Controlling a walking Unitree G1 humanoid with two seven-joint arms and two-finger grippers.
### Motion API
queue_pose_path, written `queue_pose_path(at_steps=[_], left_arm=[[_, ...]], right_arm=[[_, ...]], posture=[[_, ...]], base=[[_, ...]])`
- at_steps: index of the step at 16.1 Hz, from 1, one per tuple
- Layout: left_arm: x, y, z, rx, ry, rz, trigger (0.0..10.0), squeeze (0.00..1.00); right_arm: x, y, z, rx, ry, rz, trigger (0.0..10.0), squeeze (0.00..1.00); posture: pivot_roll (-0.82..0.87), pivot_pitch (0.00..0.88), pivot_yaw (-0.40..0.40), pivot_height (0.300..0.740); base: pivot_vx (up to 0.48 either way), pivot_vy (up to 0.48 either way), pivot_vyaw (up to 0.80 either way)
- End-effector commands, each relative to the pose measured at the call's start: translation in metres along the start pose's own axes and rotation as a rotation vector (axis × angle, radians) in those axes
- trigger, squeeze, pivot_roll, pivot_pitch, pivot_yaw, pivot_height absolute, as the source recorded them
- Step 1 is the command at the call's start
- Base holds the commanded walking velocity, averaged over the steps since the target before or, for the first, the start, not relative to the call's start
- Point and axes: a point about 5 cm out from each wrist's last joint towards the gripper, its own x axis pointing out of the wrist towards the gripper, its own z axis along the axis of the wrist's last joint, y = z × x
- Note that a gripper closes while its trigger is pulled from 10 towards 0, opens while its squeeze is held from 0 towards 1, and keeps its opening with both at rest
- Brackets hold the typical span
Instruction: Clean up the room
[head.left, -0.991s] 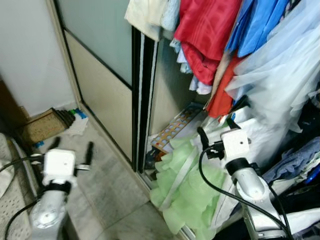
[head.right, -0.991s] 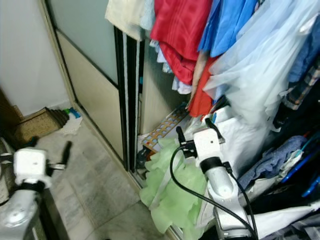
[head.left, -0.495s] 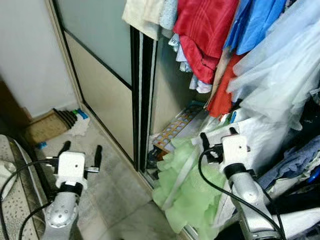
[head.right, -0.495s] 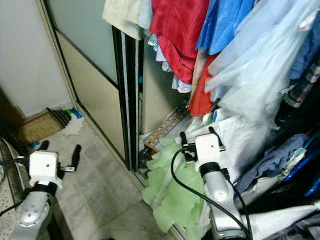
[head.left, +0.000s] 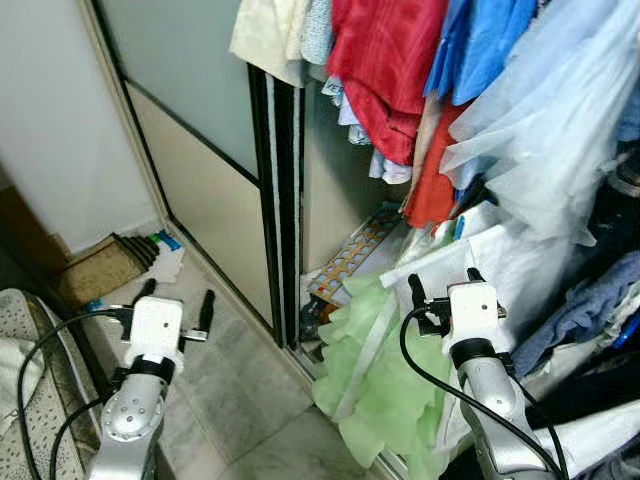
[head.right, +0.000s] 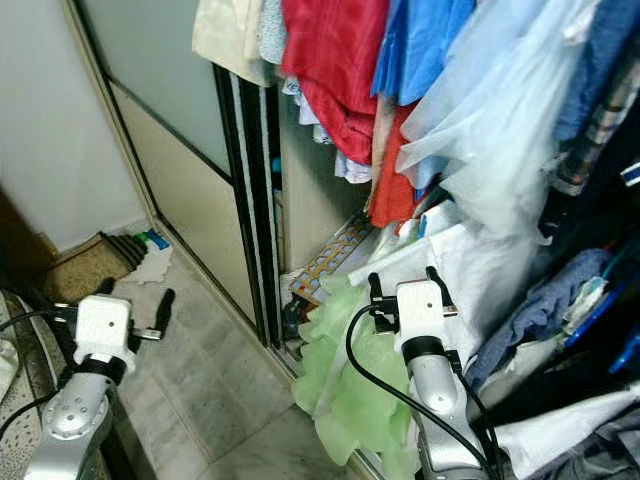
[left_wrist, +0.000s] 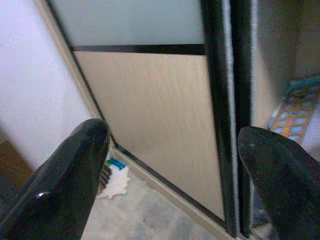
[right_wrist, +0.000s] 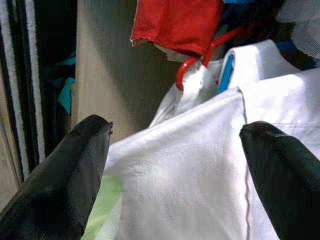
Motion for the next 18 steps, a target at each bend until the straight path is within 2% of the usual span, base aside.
queue_pose_path(at_steps=[1,3,6,9,12,18], left_arm=[[-0.002,-0.001,-0.002,0.010,-0.001,-0.010,10.0,0.00],[-0.003,0.000,-0.003,0.009,0.000,0.006,10.0,0.00],[-0.003,-0.003,-0.003,-0.005,-0.008,0.023,10.0,0.00],[-0.004,-0.008,-0.004,-0.012,-0.009,0.010,10.0,0.00],[-0.003,-0.005,-0.003,0.002,-0.011,-0.002,10.0,0.00],[-0.007,-0.009,-0.002,-0.011,-0.017,0.016,10.0,0.00]], right_arm=[[-0.003,-0.002,0.000,-0.017,-0.005,0.000,10.0,0.00],[-0.004,-0.006,-0.002,-0.028,-0.003,0.000,10.0,0.00],[-0.002,-0.008,-0.002,-0.058,-0.011,0.002,10.0,0.00],[-0.003,-0.003,-0.005,-0.059,0.001,0.023,10.0,0.00],[0.002,0.006,-0.001,-0.049,-0.020,0.041,10.0,0.00],[0.002,0.002,-0.003,-0.059,-0.017,0.050,10.0,0.00]], posture=[[0.03,0.000,0.029,0.740],[0.02,0.000,0.023,0.740],[0.03,0.000,0.011,0.740],[0.03,0.000,0.009,0.740],[0.06,0.000,0.018,0.740],[0.09,0.018,0.001,0.740]], base=[[0.000,0.000,0.00],[0.000,0.000,0.23],[0.000,0.000,0.80],[0.000,0.000,0.80],[0.000,0.000,0.80],[0.000,0.000,0.80]])
